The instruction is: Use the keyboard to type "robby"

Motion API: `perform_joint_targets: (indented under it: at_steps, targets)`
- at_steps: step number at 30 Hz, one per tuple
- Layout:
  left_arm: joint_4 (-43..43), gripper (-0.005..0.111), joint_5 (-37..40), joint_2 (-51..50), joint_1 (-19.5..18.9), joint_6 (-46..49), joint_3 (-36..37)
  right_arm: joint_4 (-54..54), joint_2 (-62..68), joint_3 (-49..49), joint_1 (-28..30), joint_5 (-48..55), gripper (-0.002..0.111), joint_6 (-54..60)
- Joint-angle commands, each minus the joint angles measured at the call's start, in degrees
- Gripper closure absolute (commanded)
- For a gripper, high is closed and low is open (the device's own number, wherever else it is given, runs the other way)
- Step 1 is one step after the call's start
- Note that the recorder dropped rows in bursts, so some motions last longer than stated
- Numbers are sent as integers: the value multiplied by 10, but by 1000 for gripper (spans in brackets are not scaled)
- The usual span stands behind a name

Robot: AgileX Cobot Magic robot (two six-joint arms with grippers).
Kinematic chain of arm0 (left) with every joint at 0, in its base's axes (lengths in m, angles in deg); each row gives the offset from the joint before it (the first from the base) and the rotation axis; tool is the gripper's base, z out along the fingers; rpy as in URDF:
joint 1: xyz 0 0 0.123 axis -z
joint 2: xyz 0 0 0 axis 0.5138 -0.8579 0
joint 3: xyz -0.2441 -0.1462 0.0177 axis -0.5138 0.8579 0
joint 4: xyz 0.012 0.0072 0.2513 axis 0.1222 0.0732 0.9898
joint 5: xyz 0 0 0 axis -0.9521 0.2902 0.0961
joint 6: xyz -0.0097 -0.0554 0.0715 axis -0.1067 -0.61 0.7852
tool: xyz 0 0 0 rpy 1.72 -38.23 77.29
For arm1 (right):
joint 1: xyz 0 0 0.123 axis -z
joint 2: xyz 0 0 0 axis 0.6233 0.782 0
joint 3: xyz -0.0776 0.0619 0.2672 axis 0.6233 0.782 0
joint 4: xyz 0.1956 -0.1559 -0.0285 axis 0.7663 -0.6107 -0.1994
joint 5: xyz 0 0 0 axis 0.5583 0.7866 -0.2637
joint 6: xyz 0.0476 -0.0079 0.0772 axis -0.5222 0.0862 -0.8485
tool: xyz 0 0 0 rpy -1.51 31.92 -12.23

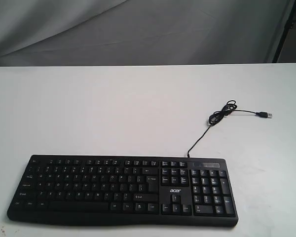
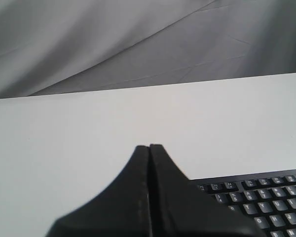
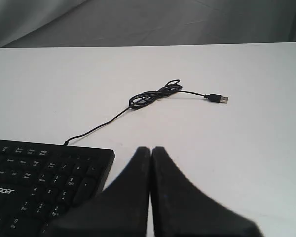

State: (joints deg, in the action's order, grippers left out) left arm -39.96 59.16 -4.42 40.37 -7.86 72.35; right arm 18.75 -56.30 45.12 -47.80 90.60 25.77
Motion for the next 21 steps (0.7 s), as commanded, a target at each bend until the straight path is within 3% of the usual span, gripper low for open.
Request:
perform_joint_targets:
  at_steps: [1,12,16,21]
  targets:
    - [3,107,-4,2,4,-2,2,-6,-1,2,3,0,108,-1]
    - [3,107,-4,2,4,-2,2,-4,-1,2,3,0,108,-3]
    - [3,107,-4,2,4,-2,2,47,1,2,3,5,108,-3]
    - [3,107,-4,2,4,-2,2,50,8,-73,3,8,108,-1]
